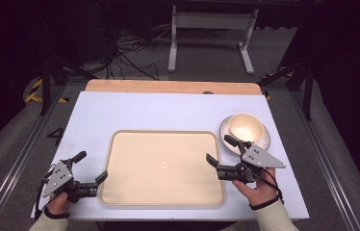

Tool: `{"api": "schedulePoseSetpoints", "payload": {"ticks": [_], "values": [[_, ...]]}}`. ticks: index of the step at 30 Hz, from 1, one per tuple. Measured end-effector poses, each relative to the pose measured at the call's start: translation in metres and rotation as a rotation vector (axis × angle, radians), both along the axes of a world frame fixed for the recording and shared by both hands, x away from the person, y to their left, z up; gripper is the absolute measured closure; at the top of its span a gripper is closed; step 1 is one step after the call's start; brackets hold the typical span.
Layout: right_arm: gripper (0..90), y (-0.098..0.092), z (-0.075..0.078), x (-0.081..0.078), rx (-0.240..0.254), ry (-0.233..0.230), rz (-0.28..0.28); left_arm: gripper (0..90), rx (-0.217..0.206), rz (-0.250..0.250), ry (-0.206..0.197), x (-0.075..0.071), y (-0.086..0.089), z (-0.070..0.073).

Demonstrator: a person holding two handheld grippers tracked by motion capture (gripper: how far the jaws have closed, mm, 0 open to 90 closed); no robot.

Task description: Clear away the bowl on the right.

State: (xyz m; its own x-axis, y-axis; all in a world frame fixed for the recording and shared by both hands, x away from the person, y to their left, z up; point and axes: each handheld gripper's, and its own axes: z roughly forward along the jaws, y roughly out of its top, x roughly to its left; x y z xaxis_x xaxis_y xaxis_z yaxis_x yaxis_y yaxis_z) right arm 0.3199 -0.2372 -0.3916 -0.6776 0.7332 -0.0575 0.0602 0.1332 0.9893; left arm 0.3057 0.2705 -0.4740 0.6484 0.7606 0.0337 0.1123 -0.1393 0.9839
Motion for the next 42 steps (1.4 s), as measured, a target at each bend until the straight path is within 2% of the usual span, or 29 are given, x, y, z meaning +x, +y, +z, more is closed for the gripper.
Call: {"api": "schedulePoseSetpoints", "payload": {"ticks": [14, 21, 30, 35, 38, 42], "values": [[13.0, -0.033, 0.014, -0.001, -0.01, -0.043, -0.195, 0.2, -0.001, 0.0, 0.0, 0.0, 0.0, 0.0], [13.0, -0.042, 0.014, 0.0, -0.023, -0.054, -0.278, 0.2, -0.001, 0.002, 0.0, 0.0, 0.0, 0.0], [12.7, -0.049, 0.01, 0.002, -0.004, -0.069, -0.378, 0.2, -0.002, 0.001, 0.001, 0.0, 0.0, 0.0], [12.7, -0.054, 0.008, 0.002, -0.029, -0.069, -0.477, 0.2, 0.0, 0.0, -0.001, 0.0, 0.0, 0.0], [12.8, -0.056, 0.007, 0.003, -0.051, -0.086, -0.53, 0.2, 0.0, 0.0, -0.001, 0.0, 0.0, 0.0], [12.9, -0.059, 0.007, 0.003, -0.055, -0.096, -0.562, 0.2, -0.001, 0.001, -0.002, 0.0, 0.0, 0.0]]}}
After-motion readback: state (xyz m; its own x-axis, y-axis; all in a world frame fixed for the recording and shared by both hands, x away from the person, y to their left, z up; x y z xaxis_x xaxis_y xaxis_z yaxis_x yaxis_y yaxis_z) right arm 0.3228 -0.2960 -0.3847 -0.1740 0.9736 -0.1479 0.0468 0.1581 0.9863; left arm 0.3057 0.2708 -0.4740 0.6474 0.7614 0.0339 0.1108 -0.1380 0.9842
